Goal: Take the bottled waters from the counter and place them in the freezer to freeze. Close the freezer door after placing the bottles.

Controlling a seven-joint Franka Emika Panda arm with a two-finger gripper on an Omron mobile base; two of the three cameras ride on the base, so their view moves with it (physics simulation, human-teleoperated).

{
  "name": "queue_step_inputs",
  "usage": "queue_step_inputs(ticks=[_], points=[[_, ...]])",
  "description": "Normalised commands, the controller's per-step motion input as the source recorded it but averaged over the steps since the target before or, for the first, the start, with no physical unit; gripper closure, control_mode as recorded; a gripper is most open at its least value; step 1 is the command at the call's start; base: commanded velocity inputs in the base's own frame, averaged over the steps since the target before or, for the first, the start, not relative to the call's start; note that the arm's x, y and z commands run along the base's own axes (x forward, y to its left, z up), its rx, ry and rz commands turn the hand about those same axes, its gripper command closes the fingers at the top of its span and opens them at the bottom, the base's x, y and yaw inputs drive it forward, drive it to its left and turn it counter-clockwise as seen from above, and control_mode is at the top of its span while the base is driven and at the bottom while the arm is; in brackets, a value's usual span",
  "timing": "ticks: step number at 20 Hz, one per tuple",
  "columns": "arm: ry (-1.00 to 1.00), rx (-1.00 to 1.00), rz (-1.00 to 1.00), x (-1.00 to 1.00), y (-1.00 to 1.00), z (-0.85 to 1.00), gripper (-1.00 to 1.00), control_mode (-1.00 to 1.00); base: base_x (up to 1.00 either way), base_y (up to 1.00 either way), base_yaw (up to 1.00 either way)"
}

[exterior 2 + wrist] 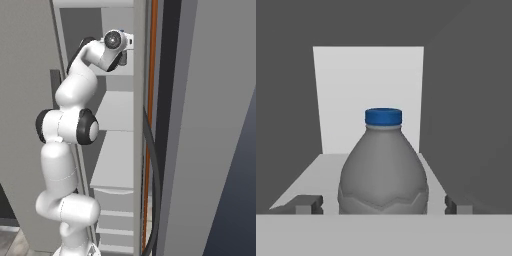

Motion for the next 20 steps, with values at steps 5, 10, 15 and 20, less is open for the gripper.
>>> queue_step_inputs(ticks=[5, 10, 15, 20], points=[[0.0, 0.0, 0.0, 0.0, 0.0, 0.0, -1.0, -1.0, 0.0, 0.0, 0.0], [0.0, 0.0, 0.0, -0.06, 0.0, 0.01, -1.0, -1.0, 0.0, 0.0, 0.0], [-0.01, 0.0, -0.01, -0.29, 0.0, 0.06, -1.0, -1.0, 0.0, 0.0, 0.0], [-0.03, 0.0, 0.0, -0.4, 0.0, 0.04, -1.0, -1.0, 0.0, 0.0, 0.0]])
